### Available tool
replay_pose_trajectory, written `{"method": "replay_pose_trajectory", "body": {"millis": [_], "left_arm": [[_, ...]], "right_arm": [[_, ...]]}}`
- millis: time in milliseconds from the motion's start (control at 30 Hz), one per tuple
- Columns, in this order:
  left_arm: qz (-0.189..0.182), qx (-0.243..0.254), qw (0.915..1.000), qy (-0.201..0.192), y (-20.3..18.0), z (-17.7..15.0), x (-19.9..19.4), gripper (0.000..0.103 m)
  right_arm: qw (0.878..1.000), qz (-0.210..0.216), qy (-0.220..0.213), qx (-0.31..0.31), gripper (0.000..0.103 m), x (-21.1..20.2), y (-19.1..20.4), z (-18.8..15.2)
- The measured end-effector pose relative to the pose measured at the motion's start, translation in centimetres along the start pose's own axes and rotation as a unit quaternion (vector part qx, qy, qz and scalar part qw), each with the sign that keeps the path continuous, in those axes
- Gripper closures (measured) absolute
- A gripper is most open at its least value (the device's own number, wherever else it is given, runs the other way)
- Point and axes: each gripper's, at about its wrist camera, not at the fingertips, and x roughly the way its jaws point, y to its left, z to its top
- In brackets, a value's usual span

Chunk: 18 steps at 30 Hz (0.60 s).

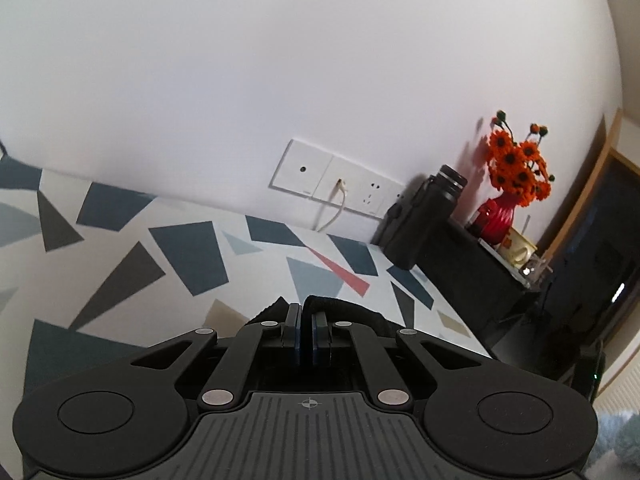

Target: Fold clothes

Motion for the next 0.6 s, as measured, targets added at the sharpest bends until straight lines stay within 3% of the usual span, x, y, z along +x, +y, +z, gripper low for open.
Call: {"method": "replay_pose_trajectory", "body": {"millis": [200,267,333,367,500,600], "left_arm": [[0.001,0.022,0.9998,0.002,-0.7,-0.2,-0.8,0.099],[0.004,0.019,0.9998,0.001,-0.5,-0.3,-1.1,0.099],[0.001,0.011,0.9999,0.007,-0.1,-0.6,-1.3,0.099],[-0.001,0.005,0.9999,0.011,0.1,-0.8,-1.3,0.099],[-0.006,-0.022,0.9995,0.022,1.2,-1.9,-1.4,0.100],[-0.019,-0.038,0.9990,0.016,1.9,-1.6,-1.6,0.100]], "right_arm": [[0.997,0.037,-0.018,-0.068,0.026,1.2,2.6,0.7],[0.997,0.041,-0.002,-0.067,0.043,1.8,2.9,0.8],[0.998,0.033,0.021,-0.054,0.077,2.3,2.8,1.0],[0.998,0.026,0.035,-0.044,0.084,2.4,2.6,1.1],[0.999,0.003,0.017,-0.031,0.095,0.8,1.7,2.0],[0.999,0.001,-0.011,0.033,0.097,-1.3,0.5,3.7]]}}
